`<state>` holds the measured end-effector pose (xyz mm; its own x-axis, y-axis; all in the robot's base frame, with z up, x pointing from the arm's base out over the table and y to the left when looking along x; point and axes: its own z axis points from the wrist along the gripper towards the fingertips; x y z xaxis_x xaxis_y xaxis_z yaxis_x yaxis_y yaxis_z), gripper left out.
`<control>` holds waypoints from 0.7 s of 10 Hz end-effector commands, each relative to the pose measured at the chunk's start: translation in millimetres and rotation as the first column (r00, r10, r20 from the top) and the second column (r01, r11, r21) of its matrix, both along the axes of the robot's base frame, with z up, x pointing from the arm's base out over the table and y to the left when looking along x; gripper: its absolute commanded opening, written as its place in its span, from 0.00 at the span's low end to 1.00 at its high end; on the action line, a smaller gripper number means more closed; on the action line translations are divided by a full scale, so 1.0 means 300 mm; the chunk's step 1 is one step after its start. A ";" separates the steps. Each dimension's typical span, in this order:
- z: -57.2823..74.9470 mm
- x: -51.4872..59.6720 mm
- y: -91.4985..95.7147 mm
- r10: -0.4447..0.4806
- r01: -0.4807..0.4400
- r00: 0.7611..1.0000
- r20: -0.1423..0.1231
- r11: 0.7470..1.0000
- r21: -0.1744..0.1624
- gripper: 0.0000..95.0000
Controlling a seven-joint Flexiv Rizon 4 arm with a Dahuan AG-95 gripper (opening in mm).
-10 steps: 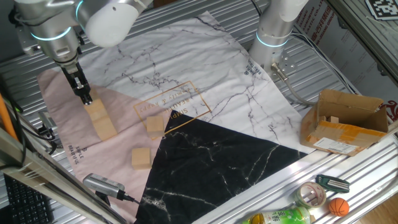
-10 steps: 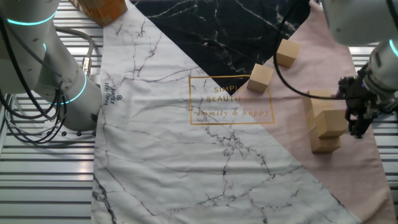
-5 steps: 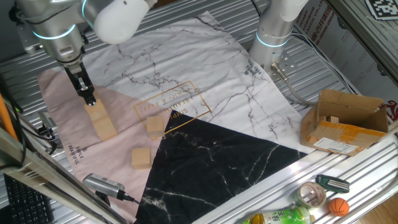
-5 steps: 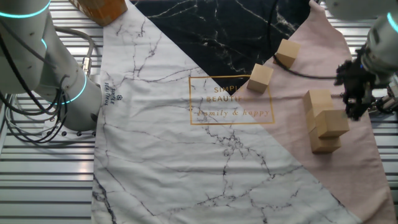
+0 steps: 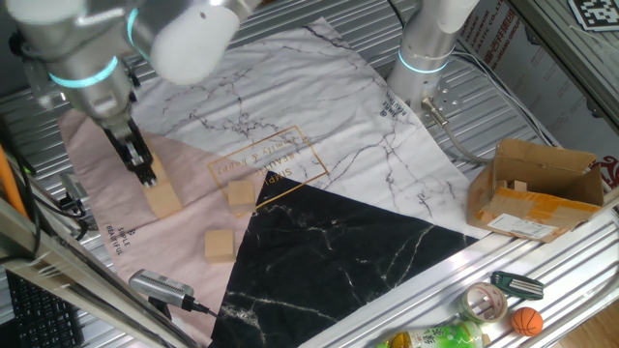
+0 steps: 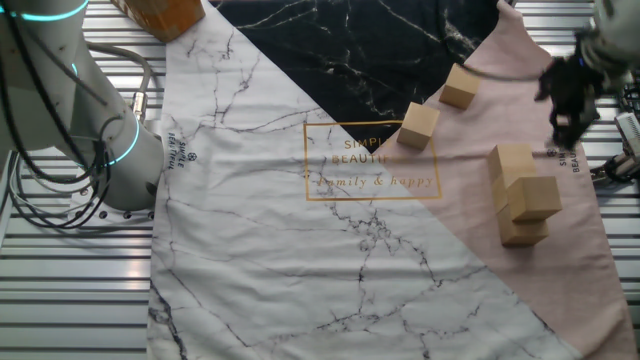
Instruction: Stack the blocks into a pyramid shape
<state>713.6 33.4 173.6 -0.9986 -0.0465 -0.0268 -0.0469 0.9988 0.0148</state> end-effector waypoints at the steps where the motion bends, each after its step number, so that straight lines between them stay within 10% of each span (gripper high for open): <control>1: -0.016 -0.003 0.121 0.068 -0.068 0.998 0.014 0.998 -0.001 0.40; 6: -0.019 0.046 0.213 0.254 -0.254 0.967 0.014 0.967 0.017 0.40; 7: -0.019 0.046 0.213 0.273 -0.273 0.962 0.017 0.962 0.015 0.20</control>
